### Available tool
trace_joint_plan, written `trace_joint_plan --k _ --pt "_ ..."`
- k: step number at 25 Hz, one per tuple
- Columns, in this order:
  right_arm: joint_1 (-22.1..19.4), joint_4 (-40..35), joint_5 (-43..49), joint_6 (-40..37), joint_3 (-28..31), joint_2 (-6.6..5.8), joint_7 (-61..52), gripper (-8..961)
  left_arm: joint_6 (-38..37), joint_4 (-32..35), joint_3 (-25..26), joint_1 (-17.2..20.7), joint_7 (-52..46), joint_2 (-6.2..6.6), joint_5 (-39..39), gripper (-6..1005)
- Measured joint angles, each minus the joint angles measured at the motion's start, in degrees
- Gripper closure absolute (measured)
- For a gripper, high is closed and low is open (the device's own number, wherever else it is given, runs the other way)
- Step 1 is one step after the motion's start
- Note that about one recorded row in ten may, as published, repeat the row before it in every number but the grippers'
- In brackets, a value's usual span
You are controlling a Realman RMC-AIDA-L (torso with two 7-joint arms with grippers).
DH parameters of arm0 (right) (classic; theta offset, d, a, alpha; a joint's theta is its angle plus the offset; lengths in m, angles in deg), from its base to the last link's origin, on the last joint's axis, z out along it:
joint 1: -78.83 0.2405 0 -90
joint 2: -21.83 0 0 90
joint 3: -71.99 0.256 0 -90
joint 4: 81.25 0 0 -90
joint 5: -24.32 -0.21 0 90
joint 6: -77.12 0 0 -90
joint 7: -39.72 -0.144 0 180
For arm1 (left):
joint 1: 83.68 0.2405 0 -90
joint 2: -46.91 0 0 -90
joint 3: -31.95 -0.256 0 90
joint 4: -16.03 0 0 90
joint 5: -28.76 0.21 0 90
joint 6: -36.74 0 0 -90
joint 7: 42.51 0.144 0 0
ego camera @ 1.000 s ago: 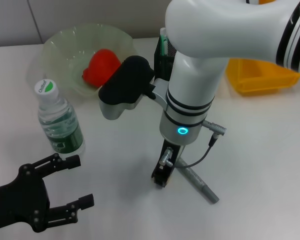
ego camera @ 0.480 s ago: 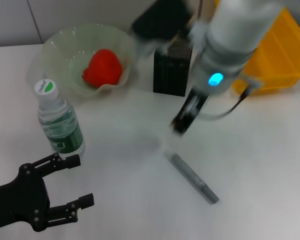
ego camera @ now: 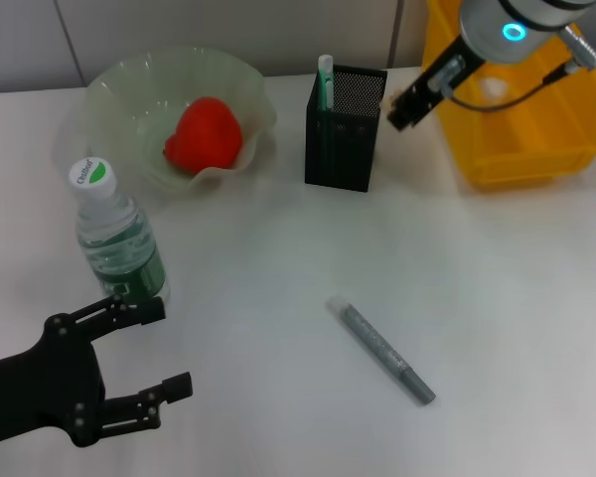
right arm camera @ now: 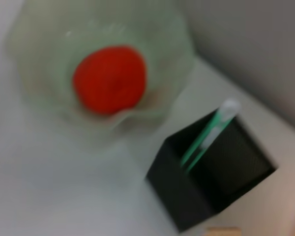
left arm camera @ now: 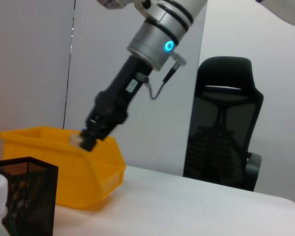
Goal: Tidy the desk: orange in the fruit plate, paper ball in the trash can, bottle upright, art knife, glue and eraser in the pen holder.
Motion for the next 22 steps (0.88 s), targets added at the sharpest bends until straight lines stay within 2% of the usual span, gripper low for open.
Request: trace_joint_plan --k 7,12,19,22 --pt "-1.3 3.1 0.2 9.6 -0.4 0.08 1.1 645 0.4 -0.5 0.0 -0.6 -0.2 -0.02 0.0 155" --pt "-1.8 8.0 -0.6 16.7 -1.2 0.25 1.6 635 0.6 -1.0 0.0 -0.8 -0.2 -0.02 0.0 155" --pt "-1.9 12.8 -7.8 22.3 -0.7 0.16 7.4 621 0.7 -1.1 0.0 -0.8 -0.2 -0.02 0.0 155" --pt "-1.9 12.8 -8.1 22.8 -0.7 0.1 7.7 522 0.8 -1.2 0.0 -0.8 -0.2 -0.02 0.0 155"
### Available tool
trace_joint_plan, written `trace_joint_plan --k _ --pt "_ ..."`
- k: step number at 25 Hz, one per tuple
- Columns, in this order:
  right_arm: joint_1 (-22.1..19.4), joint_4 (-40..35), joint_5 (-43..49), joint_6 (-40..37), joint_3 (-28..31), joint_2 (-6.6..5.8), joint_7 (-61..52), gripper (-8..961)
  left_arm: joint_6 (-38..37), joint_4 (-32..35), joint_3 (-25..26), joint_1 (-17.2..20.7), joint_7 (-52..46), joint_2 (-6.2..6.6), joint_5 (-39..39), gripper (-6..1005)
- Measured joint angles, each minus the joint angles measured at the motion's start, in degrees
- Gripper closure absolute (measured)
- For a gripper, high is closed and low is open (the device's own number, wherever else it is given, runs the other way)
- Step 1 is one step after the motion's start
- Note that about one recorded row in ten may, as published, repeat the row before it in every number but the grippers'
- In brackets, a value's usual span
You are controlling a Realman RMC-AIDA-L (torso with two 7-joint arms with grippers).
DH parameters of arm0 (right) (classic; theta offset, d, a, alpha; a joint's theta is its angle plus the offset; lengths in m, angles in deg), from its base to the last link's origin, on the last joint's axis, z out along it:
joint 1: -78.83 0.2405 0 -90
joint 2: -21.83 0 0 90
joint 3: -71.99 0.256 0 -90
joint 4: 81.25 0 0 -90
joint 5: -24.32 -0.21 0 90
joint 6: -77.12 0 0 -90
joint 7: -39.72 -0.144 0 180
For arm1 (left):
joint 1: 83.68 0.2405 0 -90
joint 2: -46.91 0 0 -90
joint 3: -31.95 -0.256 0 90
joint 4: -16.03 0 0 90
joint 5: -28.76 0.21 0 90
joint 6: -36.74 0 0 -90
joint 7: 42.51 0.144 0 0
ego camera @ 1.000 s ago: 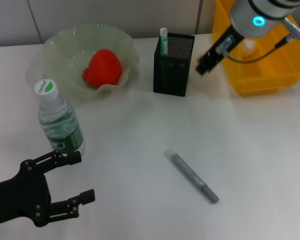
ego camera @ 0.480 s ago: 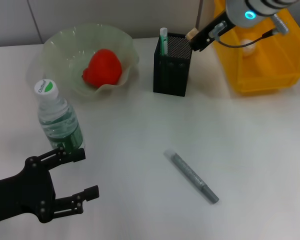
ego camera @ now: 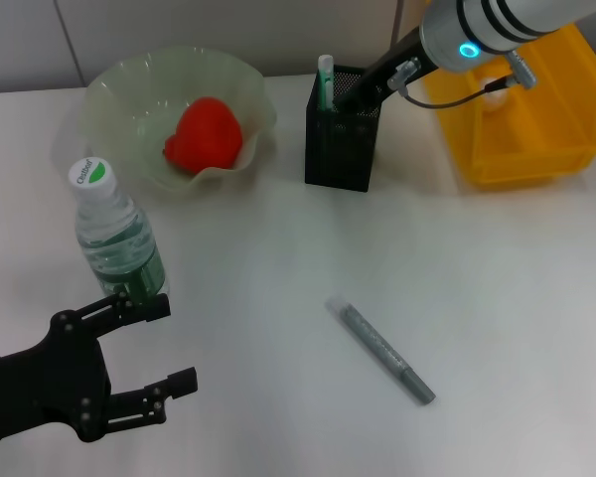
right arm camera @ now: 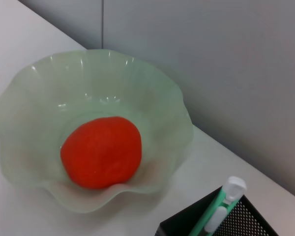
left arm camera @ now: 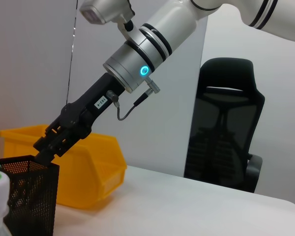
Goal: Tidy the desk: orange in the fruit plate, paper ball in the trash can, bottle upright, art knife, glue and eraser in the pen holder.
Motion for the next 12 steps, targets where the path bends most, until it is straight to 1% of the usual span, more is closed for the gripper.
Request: trace_joint_plan --k 3,5,7,9,10,12 --pt "-0.1 -0.7 0.0 -0.6 0.1 0.0 0.2 422 0.0 0.0 0.0 0.0 0.0 0.0 0.0 155" --pt "-0.4 -2.8 0.1 -2.6 0.1 0.0 0.1 389 0.0 0.0 0.1 0.0 0.0 0.0 0.0 155" --pt "-1.0 -7.2 0.3 -6.8 0.1 0.02 -0.6 355 0.0 0.0 0.1 0.0 0.0 0.01 0.0 155" --pt "-1.3 -12.9 1.1 -13.0 -0.3 0.05 -2.3 322 0.0 0.0 0.1 0.0 0.0 0.01 0.0 155" --pt "-0.8 -15.5 1.7 -16.5 -0.6 0.06 -3.5 305 0.0 0.0 0.1 0.0 0.0 0.01 0.0 155" --pt "1.0 -17.6 2.8 -23.2 -0.8 0.06 -5.7 272 0.0 0.0 0.1 -0.1 0.0 0.0 0.0 155"
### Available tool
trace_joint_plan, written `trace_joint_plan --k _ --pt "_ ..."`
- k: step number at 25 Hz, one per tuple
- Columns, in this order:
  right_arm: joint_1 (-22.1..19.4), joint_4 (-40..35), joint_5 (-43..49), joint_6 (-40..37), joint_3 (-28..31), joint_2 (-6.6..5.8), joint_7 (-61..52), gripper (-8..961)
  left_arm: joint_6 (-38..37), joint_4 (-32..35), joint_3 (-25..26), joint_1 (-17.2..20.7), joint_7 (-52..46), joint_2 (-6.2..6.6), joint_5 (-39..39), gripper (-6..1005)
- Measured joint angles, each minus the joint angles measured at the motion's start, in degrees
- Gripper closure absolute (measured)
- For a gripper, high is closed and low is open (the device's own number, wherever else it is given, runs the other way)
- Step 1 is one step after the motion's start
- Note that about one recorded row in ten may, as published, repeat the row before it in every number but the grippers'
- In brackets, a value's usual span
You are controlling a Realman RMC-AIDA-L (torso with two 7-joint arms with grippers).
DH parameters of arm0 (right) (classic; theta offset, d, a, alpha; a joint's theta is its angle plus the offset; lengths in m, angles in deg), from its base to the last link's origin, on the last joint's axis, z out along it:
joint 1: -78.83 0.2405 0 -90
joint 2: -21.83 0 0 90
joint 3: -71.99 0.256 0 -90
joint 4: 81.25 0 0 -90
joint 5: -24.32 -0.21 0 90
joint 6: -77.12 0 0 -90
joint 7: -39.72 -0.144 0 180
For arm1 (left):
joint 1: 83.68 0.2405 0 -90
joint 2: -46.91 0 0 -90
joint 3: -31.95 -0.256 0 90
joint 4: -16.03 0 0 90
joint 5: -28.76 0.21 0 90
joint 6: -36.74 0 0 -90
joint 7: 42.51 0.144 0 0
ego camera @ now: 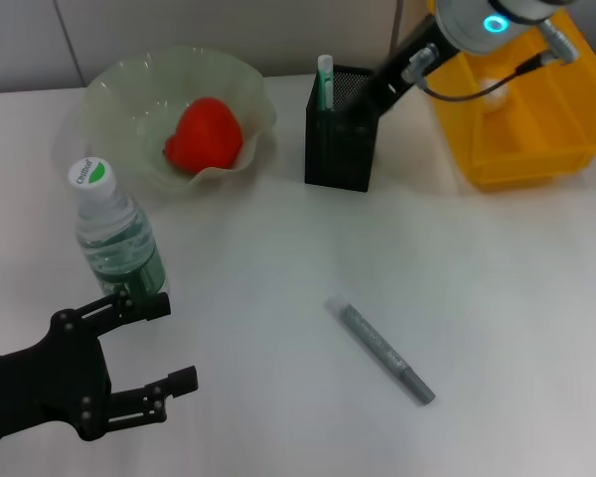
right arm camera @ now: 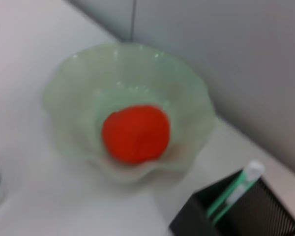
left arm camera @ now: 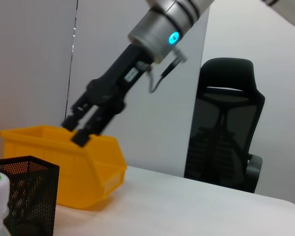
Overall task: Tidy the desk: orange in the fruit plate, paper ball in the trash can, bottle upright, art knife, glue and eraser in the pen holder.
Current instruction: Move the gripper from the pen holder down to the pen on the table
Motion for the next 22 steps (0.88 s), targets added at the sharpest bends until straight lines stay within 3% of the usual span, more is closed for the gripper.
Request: trace_joint_plan --k 3,7,16,22 --pt "3.4 1.9 0.6 -7.3 -0.1 0.05 -1.9 255 0.0 0.0 -0.1 -0.2 0.1 0.0 0.0 155" --pt "6.4 8.8 0.7 -10.5 -2.2 0.27 -2.8 256 -0.1 0.0 -0.1 -0.3 0.2 0.0 0.0 155" --pt "9.7 27.5 -6.4 -2.6 -6.9 0.56 -3.4 257 0.0 0.0 -0.1 -1.2 0.8 0.09 0.2 155" --pt "10.5 33.6 -9.4 1.1 -9.9 0.73 -3.4 258 0.0 0.0 -0.1 -1.3 0.8 0.09 0.3 155"
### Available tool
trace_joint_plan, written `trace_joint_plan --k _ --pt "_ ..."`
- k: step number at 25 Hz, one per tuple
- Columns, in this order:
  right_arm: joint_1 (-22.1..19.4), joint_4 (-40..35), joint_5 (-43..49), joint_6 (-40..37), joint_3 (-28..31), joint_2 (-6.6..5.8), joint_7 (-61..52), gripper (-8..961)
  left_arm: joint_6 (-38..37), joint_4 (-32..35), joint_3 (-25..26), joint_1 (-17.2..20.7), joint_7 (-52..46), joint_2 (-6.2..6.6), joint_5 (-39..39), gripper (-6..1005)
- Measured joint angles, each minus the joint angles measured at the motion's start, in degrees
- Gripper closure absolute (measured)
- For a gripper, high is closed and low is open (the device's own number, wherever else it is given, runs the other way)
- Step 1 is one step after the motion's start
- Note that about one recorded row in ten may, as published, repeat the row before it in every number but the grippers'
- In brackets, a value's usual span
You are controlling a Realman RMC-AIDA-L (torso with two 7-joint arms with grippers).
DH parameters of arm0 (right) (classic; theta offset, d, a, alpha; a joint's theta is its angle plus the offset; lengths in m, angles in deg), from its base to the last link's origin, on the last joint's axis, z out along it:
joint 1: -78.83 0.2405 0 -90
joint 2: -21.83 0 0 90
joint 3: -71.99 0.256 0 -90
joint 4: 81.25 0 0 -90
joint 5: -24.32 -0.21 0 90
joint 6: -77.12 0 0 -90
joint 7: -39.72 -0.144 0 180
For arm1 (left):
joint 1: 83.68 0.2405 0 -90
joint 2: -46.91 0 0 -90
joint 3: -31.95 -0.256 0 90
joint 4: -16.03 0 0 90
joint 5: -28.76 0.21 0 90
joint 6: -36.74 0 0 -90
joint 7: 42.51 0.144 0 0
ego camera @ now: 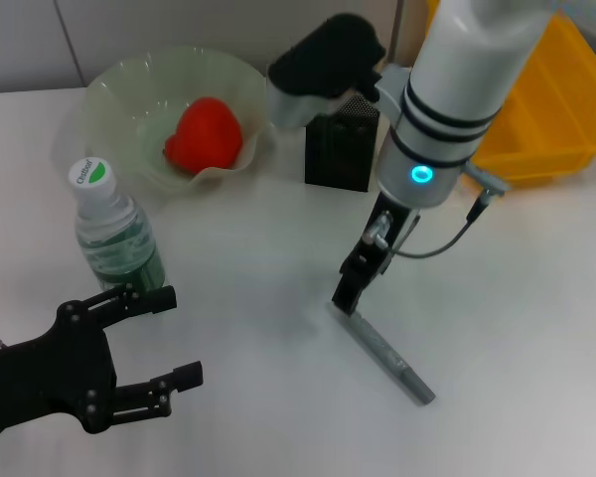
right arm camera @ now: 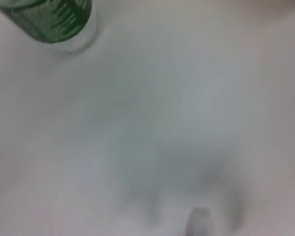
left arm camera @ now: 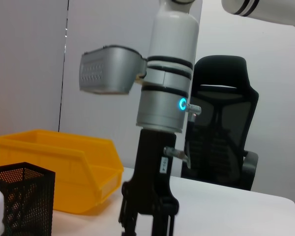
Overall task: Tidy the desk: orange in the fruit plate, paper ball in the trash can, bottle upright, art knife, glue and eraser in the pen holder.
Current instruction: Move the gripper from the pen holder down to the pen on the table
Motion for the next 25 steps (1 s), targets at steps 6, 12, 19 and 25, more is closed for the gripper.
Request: trace_joint_plan --k 6,12,19,25 --pt "0.4 2.5 -4.2 1.1 -4.5 0.01 -0.5 259 0.1 0.0 -0.4 -0.1 0.5 0.0 0.0 155" --pt "1.1 3.6 -5.4 2.8 -8.6 0.0 -3.9 259 0.0 0.4 -2.3 0.0 1.5 0.19 0.1 155" --pt "1.2 4.2 -5.6 4.3 -8.7 0.0 -5.5 260 2.3 0.7 -2.5 -0.1 1.1 0.35 1.6 155" --pt "0.9 4.8 -6.7 5.5 -9.3 0.0 -5.8 261 3.3 0.7 -2.5 0.1 1.4 0.35 1.7 155"
